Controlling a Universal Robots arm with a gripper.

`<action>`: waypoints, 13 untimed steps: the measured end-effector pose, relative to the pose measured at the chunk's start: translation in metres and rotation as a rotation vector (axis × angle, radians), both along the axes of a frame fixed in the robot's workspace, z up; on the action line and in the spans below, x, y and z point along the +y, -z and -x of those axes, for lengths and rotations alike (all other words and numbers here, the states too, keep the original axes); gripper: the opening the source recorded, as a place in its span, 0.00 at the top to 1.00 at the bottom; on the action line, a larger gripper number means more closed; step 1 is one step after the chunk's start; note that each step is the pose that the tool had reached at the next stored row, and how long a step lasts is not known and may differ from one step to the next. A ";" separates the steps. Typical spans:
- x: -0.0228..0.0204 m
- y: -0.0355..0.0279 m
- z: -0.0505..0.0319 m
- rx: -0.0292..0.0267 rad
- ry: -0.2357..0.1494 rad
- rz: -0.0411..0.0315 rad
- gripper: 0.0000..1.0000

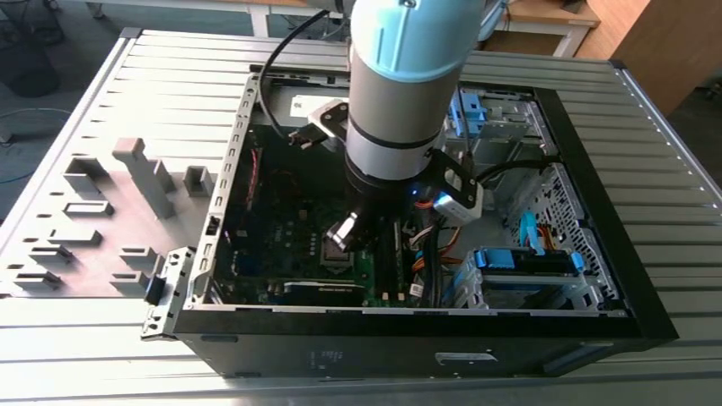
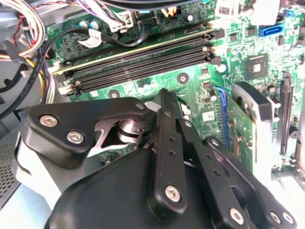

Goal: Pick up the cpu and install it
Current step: 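Close the cpu cover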

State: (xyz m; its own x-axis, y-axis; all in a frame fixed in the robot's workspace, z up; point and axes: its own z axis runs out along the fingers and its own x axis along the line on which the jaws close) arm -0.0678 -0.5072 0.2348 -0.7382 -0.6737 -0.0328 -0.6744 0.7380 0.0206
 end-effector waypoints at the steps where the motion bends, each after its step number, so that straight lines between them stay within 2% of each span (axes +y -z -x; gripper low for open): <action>1: 0.0000 -0.0024 0.0000 0.0000 0.000 0.0000 0.89; 5: 0.0000 -0.0112 0.0000 0.0000 -0.002 0.0001 0.89; 13: 0.0000 -0.0120 0.0004 0.0000 -0.004 0.0001 0.89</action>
